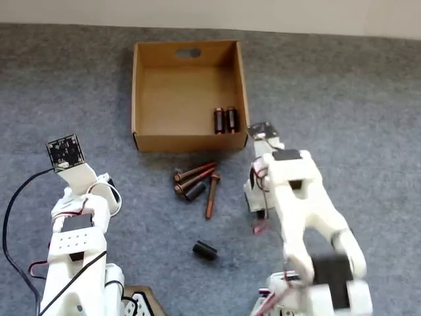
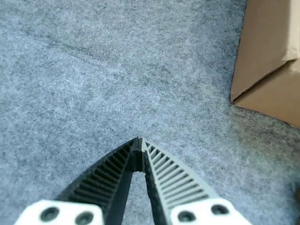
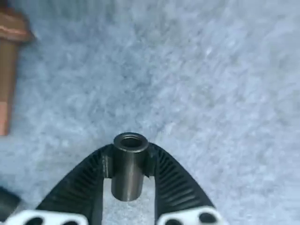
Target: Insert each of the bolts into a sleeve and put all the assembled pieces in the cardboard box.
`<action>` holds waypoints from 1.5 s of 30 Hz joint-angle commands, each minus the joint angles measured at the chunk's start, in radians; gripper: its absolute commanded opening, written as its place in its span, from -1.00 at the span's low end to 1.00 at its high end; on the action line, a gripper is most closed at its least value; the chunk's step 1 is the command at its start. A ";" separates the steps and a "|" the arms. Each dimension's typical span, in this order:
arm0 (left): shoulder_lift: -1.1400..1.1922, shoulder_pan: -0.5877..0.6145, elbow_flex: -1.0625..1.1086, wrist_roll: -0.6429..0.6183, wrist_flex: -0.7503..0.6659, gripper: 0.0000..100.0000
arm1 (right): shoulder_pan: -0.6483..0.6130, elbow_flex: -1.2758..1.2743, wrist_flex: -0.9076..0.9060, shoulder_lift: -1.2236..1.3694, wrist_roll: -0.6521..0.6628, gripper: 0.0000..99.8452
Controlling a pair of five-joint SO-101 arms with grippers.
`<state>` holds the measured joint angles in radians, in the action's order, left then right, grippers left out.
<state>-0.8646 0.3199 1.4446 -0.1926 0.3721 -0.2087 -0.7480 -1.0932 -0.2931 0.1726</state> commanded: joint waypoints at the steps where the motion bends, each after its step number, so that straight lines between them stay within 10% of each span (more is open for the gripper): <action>1: -0.002 0.004 -0.048 0.023 -0.012 -0.97 | -0.008 -0.038 -0.004 -0.323 0.005 -0.99; 15: 0.001 -0.061 -0.321 0.265 0.382 -0.97 | -0.002 -0.549 0.387 -0.909 -0.193 -0.99; 35: 0.312 -0.478 -0.719 0.433 0.799 -0.64 | 0.162 -0.743 0.349 -1.282 -0.275 -0.99; 45: 0.354 -0.785 -0.733 -0.071 0.643 -0.64 | 0.245 -0.745 0.351 -1.305 -0.305 -0.99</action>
<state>-0.5132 -0.4135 0.7449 -0.0867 1.1024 0.0261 -1.5060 -0.7403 -1.5850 -0.1220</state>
